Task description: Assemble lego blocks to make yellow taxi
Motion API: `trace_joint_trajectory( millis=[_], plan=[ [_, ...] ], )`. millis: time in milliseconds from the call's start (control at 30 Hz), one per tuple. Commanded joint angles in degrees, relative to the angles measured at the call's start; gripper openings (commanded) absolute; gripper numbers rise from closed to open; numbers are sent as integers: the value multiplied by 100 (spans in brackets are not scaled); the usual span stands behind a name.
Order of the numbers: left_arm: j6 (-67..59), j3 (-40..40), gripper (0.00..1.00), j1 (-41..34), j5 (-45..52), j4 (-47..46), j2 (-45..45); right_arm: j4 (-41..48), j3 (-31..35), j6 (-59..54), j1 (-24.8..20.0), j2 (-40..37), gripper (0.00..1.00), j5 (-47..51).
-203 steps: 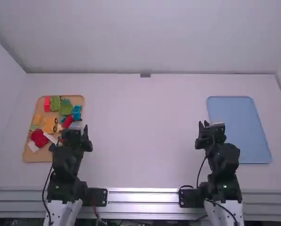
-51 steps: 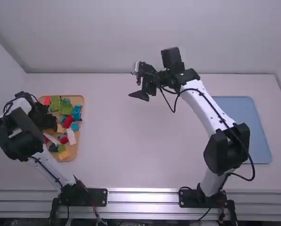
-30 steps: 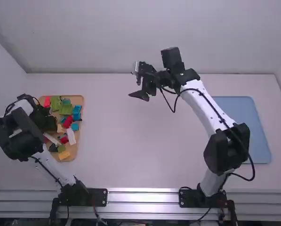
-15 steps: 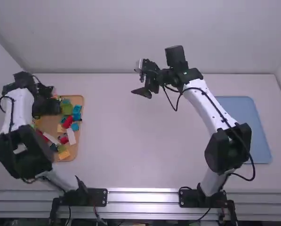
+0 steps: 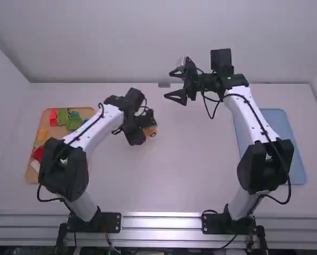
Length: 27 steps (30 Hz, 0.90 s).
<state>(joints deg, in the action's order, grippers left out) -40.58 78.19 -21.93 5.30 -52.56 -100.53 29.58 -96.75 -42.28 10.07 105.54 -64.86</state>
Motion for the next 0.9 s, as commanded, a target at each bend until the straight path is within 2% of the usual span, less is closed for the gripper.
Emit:
trace_joint_trajectory(
  millis=[0,267,467,633,733,767,800,867],
  plan=[
    [-317,-262,38,-380,-146,223,-157,286,-111,-675,-166,-190,99,-793],
    [-841,-896,41,-949,-173,1145,-531,866,-111,-1025,-304,-374,99,-887],
    [-946,-992,44,-951,-234,1316,-817,885,-111,-1032,-203,-396,99,-879],
    [-944,-999,48,-957,-699,1370,-1139,887,-111,-1021,-205,-396,99,-883],
    [-1058,-1001,65,-951,-802,1497,-1285,885,-111,-1008,-221,-396,99,-885],
    [-1073,-1001,67,-951,-809,1517,-1287,887,-111,-1008,-221,-396,99,-885],
    [-1091,-1001,100,-953,-876,1606,-1290,885,-111,-1005,-221,-396,99,-885],
    [-1091,-933,99,-957,-1121,1663,-1283,885,-111,-1008,-214,-396,99,-883]
  ],
)
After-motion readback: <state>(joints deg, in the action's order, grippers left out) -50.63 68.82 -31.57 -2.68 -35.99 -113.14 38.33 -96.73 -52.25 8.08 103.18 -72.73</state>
